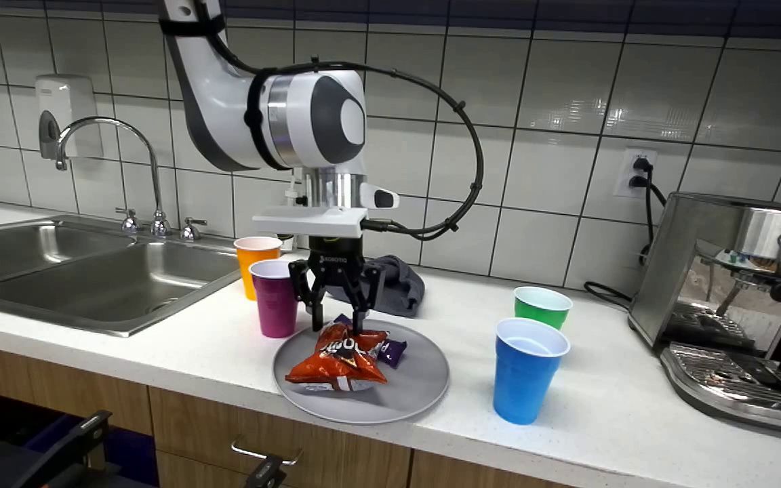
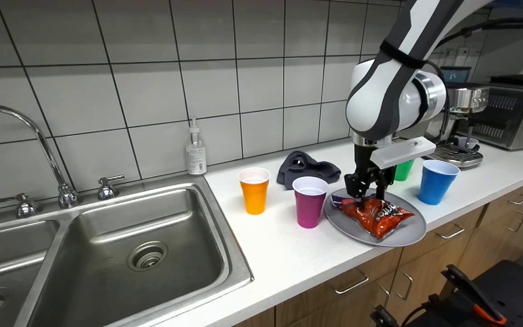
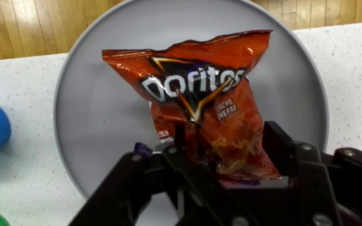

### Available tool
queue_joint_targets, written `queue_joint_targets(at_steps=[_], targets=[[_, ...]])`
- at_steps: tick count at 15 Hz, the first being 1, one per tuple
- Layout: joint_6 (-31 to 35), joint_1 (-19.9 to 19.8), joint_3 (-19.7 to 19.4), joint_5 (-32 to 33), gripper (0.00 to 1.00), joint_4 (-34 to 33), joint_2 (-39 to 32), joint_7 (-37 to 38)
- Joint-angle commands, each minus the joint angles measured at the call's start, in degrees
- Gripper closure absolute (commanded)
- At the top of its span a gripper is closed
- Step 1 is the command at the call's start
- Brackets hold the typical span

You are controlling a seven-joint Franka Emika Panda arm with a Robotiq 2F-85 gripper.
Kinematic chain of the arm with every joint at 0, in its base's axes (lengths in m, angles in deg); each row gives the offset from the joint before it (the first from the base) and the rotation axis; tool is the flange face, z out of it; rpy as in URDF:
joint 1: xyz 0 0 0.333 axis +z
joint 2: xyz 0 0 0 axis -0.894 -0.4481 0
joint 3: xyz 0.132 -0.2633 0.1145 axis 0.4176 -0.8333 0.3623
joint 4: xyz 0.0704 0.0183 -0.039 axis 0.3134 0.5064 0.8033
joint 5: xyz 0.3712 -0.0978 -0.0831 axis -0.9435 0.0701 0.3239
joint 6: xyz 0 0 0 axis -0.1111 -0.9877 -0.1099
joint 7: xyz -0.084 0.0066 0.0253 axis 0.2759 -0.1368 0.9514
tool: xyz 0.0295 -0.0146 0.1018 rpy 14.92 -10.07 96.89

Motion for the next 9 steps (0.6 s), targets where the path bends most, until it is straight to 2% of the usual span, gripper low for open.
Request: queue_joint_targets(at_steps=[1,5,9], targets=[[-0.61,0.47,-0.88,0.77,0.66,-1.30,-0.73,-0.85],[-0.61,0.60,-0.96,0.97,0.97,-1.42,-0.98,-0.70],[-0.63,0.64,-0.99,0.94,1.00,-1.35,-0.89,-0.70]])
